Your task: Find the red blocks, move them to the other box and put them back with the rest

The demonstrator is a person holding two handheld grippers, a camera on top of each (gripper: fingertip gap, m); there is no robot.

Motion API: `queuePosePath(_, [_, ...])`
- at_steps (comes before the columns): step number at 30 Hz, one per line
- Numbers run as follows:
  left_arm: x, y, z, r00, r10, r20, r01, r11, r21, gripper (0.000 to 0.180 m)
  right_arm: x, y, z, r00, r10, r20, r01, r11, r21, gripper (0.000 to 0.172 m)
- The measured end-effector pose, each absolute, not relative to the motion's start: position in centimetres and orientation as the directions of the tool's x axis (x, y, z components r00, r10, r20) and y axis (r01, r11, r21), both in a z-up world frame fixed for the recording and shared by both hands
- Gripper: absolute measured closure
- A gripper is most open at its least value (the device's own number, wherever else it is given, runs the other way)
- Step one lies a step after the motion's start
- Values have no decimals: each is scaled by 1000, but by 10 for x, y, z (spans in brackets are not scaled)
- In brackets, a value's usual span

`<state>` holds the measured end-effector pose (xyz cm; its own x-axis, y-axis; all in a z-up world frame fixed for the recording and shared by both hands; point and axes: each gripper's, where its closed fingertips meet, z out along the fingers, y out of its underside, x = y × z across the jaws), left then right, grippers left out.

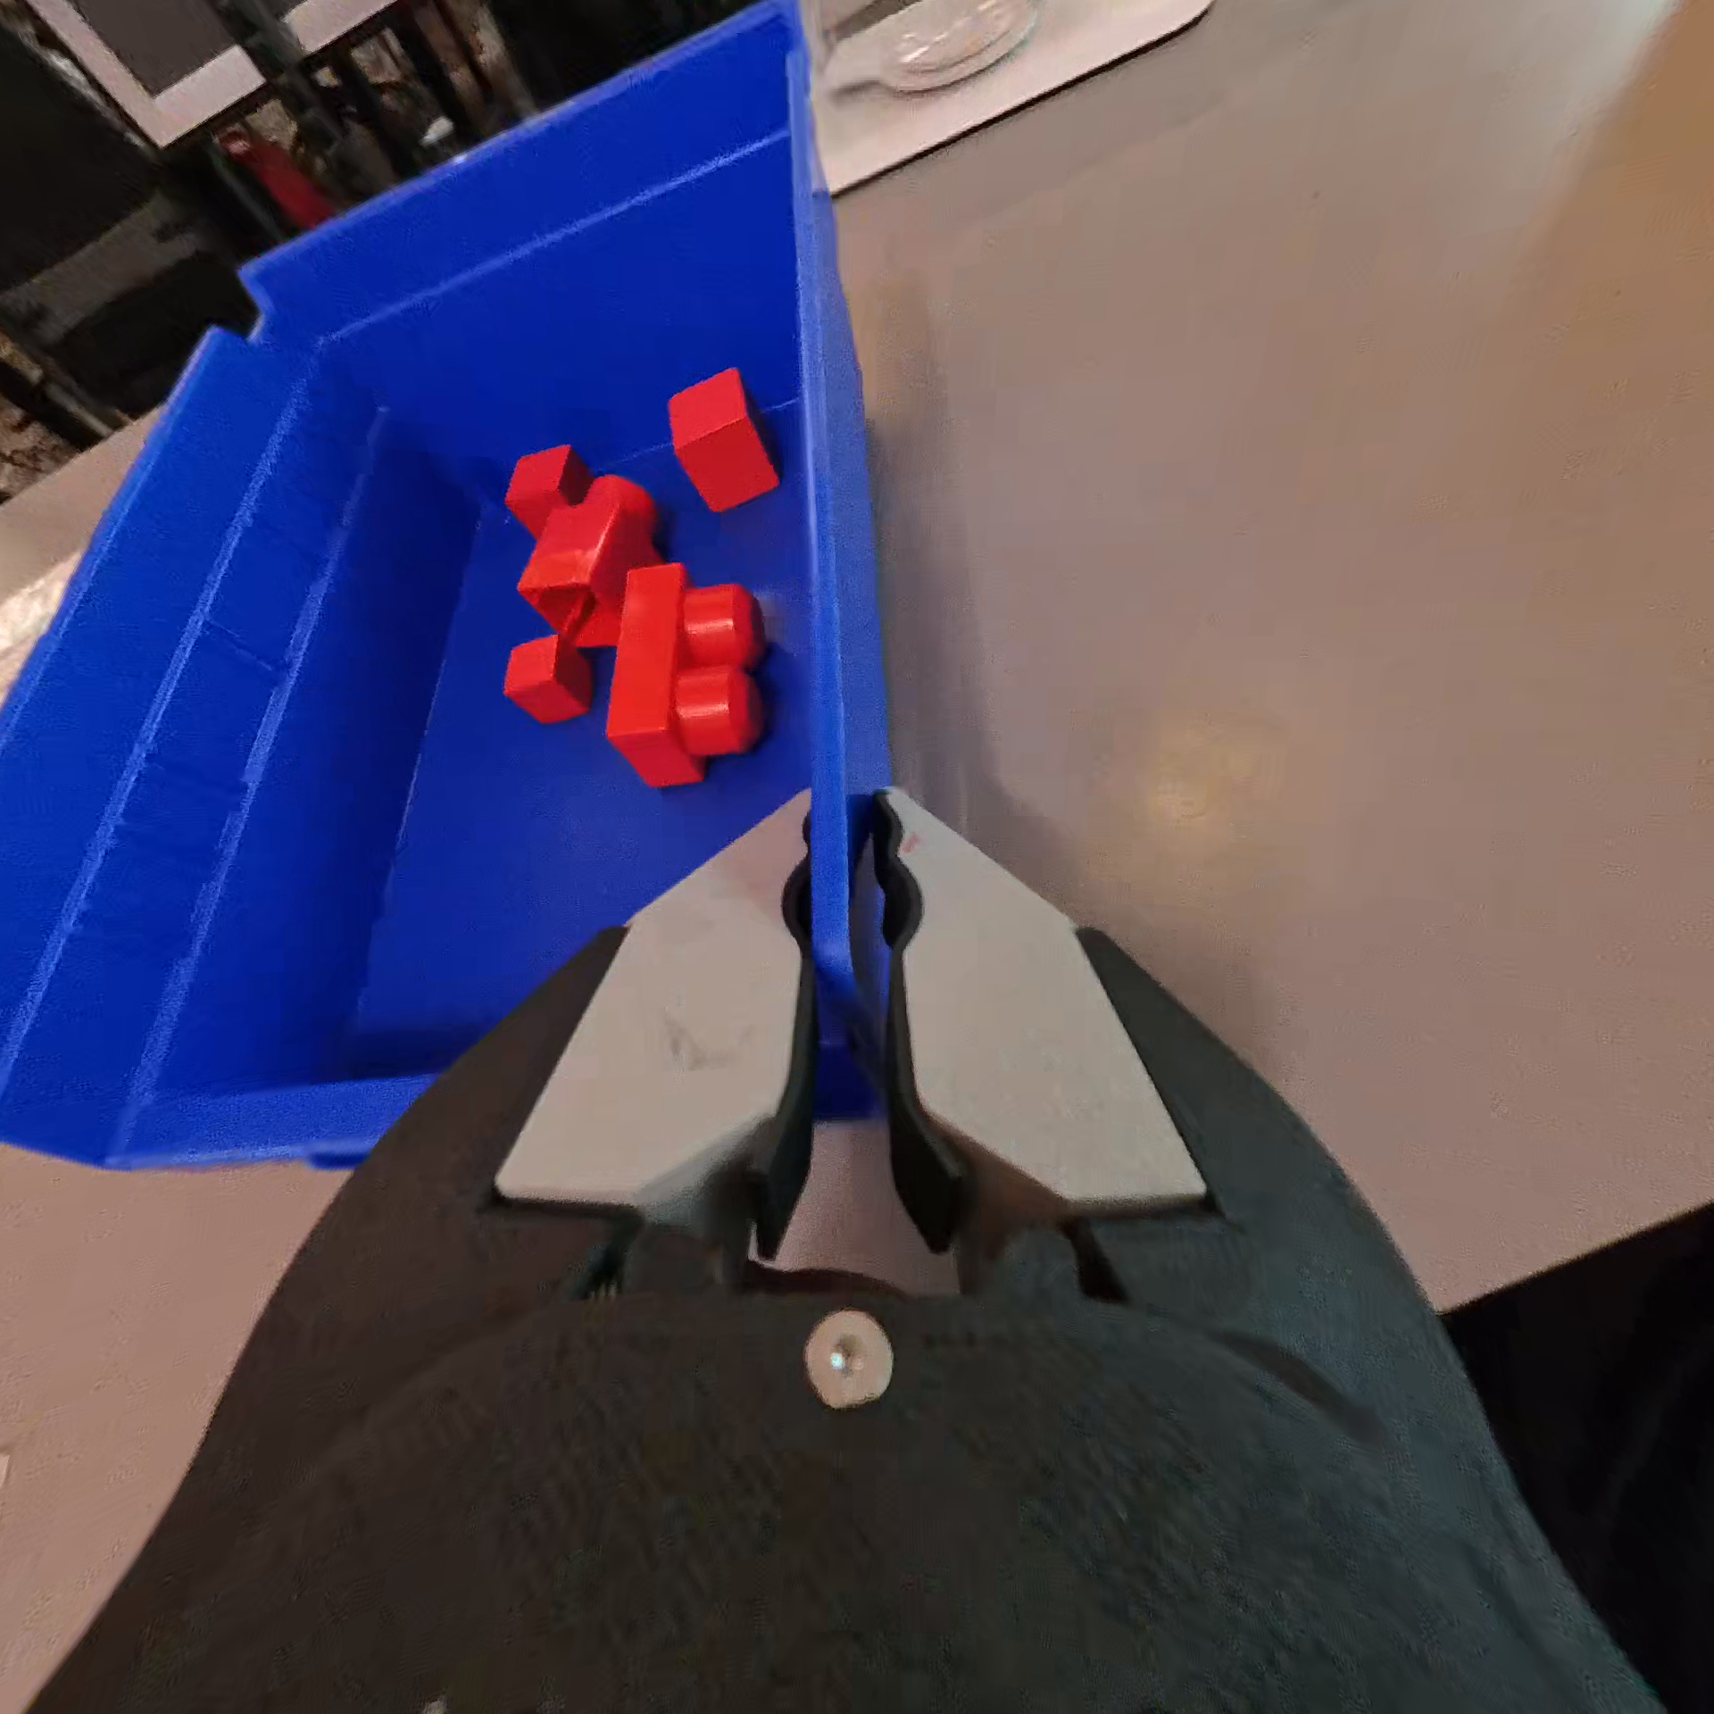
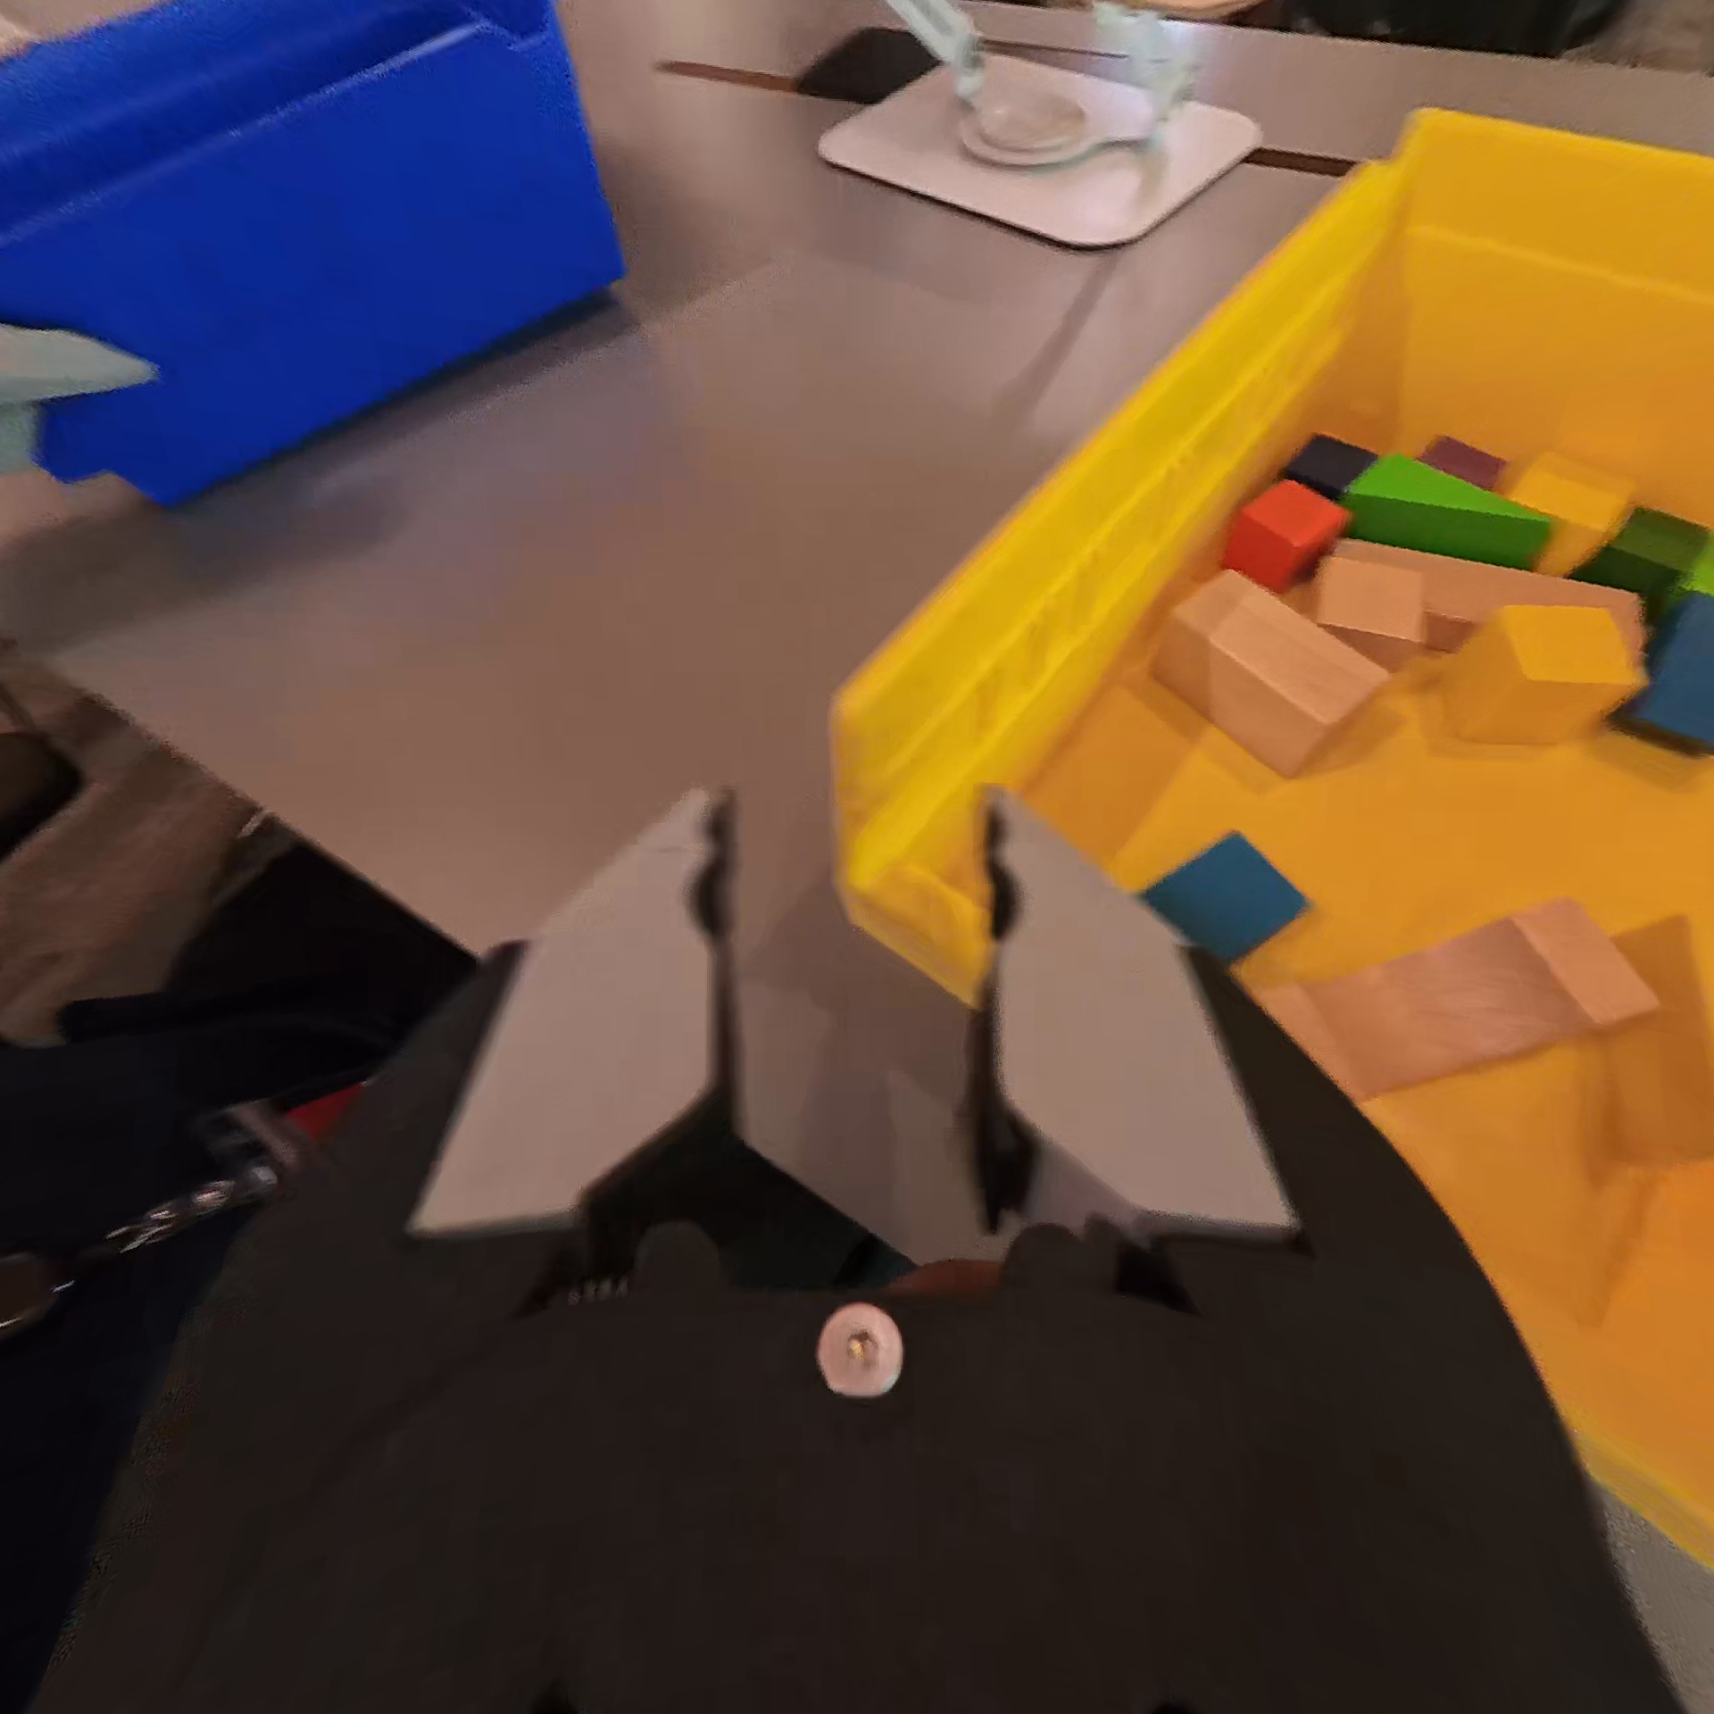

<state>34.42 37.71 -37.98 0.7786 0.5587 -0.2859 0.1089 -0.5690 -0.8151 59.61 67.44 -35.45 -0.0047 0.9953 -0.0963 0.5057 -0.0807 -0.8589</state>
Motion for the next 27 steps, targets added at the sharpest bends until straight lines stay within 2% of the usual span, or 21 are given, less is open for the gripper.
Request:
queuePosePath(1, [340,377,-377,758,583,-291,112,-557,-823,175,591,664,-356,-26,994,-104,508,-76,-858,89])
queuePosePath(4, [334,392,-371,738,632,-235,152,-496,-855,173,564,675,-369,61,998,5,534,-28,-845,98])
queuePosePath(8, [325,417,-374,728,640,-245,142,-490,-860,170,536,701,-384,106,985,133,588,45,-807,130])
queuePosePath(12, [338,407,-372,752,616,-234,126,-482,-867,174,543,694,-384,127,976,176,601,66,-797,136])
queuePosePath(17, [365,393,-370,779,597,-191,128,-449,-884,178,554,652,-384,11,987,159,582,123,-804,133])
queuePosePath(23, [382,434,-365,822,538,-188,74,-428,-901,161,513,641,-384,23,988,154,568,114,-815,127])
queuePosePath(24, [386,440,-363,833,527,-170,74,-410,-909,151,508,644,-384,37,989,146,563,100,-821,128])
queuePosePath(26, [401,452,-361,875,471,-109,87,-375,-923,120,504,650,-384,48,990,133,555,85,-827,129])
queuePosePath(27, [405,455,-362,887,451,-97,88,-373,-924,112,502,651,-384,41,991,125,558,81,-826,128])
